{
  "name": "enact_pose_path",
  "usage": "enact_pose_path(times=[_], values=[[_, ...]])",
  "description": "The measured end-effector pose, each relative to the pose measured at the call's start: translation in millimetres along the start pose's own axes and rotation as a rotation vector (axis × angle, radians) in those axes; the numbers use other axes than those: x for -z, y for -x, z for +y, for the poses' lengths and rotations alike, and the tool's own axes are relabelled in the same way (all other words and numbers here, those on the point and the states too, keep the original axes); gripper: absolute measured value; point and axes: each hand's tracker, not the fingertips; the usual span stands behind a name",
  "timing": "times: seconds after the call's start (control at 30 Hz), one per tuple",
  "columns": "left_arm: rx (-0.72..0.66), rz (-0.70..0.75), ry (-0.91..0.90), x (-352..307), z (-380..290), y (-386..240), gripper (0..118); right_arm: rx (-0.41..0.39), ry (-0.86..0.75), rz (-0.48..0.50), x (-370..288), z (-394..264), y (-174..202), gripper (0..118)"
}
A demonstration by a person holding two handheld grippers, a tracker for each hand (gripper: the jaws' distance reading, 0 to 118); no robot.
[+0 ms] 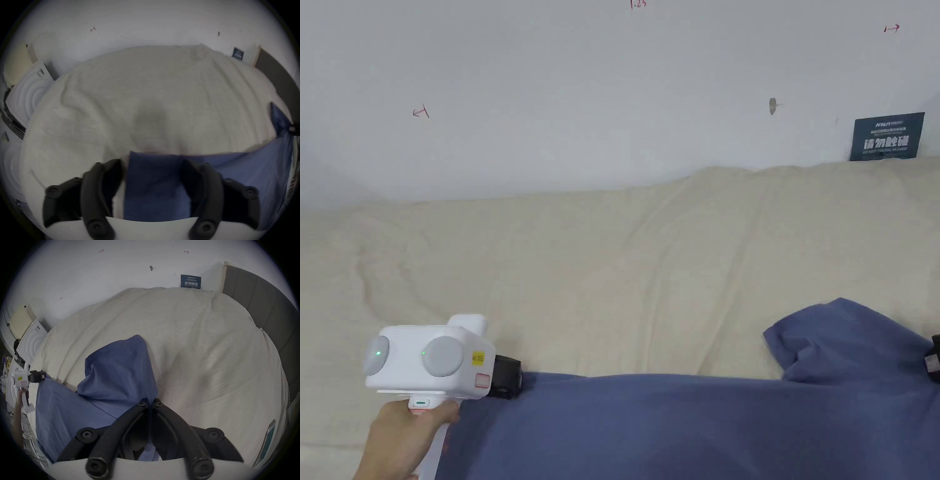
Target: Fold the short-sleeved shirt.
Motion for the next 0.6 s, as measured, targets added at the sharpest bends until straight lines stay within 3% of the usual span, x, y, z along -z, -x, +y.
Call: enact_pose_path(times=[0.03, 0.07, 0.1, 0.13, 0.27, 0.37, 0.6], values=[[-0.04, 0.089, -0.06, -6, -3, 1, 47, 0.016, 0.004, 0.002, 2, 2, 0, 2], [-0.021, 0.062, -0.045, -5, -4, -2, 35, 0.021, 0.004, 0.008, 2, 4, 0, 2], [0.009, 0.061, -0.046, -6, -5, -6, 12, 0.033, -0.003, 0.014, 2, 5, 1, 2], [0.059, 0.071, -0.044, -7, -2, -11, 5, 0.043, -0.006, 0.023, 1, 4, 0, 2], [0.127, 0.091, 0.003, -11, 7, -20, 4, 0.034, -0.011, 0.023, -9, 5, 5, 2], [0.055, 0.079, -0.055, -22, 7, -16, 4, 0.035, -0.047, 0.038, -28, 9, 6, 2], [0.069, 0.083, -0.193, -108, 6, -8, 4, 0.047, -0.119, 0.07, -85, 23, 8, 2]])
